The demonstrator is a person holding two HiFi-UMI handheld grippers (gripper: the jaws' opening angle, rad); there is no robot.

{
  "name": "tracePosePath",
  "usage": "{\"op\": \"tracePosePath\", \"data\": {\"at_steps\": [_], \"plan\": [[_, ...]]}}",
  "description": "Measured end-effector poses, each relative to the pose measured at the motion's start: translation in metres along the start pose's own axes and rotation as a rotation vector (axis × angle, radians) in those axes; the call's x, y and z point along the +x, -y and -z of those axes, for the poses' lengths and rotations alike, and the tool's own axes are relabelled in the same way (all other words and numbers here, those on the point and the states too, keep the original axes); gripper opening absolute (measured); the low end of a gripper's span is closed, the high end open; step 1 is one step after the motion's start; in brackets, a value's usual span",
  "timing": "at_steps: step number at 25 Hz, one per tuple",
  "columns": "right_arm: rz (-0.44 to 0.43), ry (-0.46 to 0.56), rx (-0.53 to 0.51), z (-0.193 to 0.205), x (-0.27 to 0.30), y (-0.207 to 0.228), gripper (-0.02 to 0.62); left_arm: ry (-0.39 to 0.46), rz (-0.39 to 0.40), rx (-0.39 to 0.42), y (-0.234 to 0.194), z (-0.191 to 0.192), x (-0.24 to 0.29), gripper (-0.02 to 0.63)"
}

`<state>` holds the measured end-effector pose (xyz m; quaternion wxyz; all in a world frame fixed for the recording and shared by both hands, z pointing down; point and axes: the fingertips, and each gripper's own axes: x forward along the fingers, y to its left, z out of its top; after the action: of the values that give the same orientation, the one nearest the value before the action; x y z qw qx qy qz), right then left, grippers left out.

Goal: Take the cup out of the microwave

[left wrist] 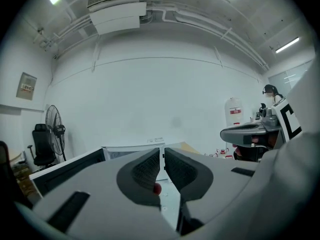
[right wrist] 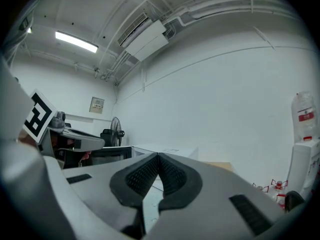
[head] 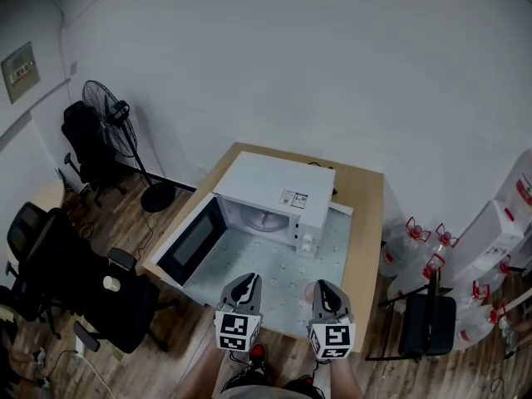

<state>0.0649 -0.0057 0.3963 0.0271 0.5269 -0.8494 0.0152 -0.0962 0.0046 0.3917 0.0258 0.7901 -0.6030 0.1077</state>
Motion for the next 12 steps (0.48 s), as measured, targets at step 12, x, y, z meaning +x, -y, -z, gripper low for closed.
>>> {"op": "tracePosePath", "data": {"at_steps": [12], "plan": [[-0.086,-0.024,-0.006,0.007,0.019,-0.029,0.017,-0.008,-0.087,-0.015,-0.027,0.006,-0.014,0.023]]}}
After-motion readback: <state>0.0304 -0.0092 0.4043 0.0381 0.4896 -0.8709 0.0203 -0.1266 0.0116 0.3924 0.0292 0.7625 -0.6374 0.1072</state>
